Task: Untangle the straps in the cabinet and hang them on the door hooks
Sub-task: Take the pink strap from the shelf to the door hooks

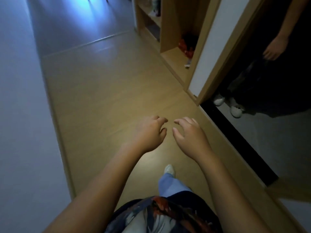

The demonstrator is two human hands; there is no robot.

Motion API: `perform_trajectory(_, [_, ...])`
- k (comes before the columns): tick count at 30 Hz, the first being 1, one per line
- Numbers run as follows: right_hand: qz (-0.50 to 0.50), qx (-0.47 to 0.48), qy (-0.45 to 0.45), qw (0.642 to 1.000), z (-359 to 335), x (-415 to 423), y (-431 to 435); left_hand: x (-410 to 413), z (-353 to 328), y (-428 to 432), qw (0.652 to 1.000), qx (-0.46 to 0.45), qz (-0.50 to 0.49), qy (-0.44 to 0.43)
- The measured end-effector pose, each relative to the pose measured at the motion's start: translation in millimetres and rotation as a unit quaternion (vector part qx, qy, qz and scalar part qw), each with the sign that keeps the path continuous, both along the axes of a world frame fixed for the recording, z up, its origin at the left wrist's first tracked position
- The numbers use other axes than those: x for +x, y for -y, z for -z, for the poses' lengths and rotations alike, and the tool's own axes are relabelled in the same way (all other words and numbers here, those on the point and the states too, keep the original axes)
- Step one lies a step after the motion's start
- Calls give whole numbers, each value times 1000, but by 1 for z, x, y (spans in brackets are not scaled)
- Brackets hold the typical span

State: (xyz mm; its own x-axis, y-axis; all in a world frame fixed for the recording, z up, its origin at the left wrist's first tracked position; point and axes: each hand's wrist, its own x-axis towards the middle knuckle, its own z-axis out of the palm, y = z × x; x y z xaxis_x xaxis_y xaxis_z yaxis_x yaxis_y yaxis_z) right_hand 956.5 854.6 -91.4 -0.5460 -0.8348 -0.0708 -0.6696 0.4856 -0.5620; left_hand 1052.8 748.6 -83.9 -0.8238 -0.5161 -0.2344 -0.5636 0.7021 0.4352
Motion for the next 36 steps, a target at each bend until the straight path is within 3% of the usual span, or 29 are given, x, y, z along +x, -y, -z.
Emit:
perform_trajectory(8, [-92,3,-9,996,-12,-87,100,-66,-15,77,995,-28,-99,-16])
perform_trajectory(19, [-128,41,-41,990,-11,-169,237,-119,4,206,986,-33,-163,14])
perform_trajectory(30, [-67,120,-22,990,-3,-250,403,-213,-6,412,994,-44,-74,69])
perform_trajectory(36, [-25,178,20,983,11,-296,453,-279,10,462,995,-1,-1,100])
